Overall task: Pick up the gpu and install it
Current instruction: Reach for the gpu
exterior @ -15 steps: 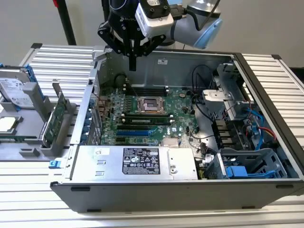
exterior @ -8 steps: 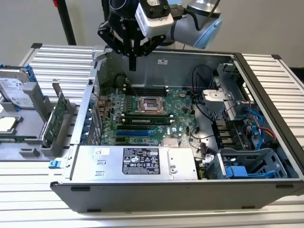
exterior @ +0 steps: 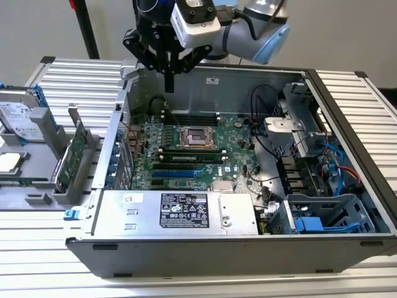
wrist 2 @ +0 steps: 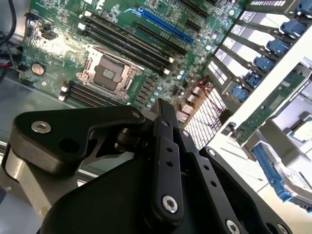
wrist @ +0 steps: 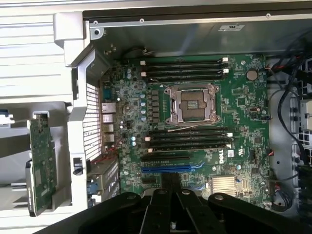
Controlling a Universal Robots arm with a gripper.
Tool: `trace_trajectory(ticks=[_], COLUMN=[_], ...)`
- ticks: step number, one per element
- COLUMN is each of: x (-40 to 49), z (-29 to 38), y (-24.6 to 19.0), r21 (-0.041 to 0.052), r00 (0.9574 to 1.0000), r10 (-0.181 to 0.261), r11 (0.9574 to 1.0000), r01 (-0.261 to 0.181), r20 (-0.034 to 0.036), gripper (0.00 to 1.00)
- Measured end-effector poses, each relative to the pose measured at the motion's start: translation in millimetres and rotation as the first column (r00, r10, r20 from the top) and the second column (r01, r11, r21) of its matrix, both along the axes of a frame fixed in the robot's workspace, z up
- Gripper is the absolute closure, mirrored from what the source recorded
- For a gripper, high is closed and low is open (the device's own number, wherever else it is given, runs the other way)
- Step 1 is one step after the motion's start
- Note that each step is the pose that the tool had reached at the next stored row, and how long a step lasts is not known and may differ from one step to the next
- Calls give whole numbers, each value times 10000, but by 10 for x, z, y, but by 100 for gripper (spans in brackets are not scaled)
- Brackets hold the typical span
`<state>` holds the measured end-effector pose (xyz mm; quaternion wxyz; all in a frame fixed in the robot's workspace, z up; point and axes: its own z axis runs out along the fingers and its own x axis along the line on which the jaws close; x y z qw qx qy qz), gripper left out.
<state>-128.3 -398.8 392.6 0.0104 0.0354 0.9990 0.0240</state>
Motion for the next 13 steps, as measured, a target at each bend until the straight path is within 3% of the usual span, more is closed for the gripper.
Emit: trace_trajectory(ticks=[13], x=[-152], z=[0], y=[0], r21=[0], r00=[10000], r10=[-1], r11=[10000], r01=[1], r20=[0], gripper=[100])
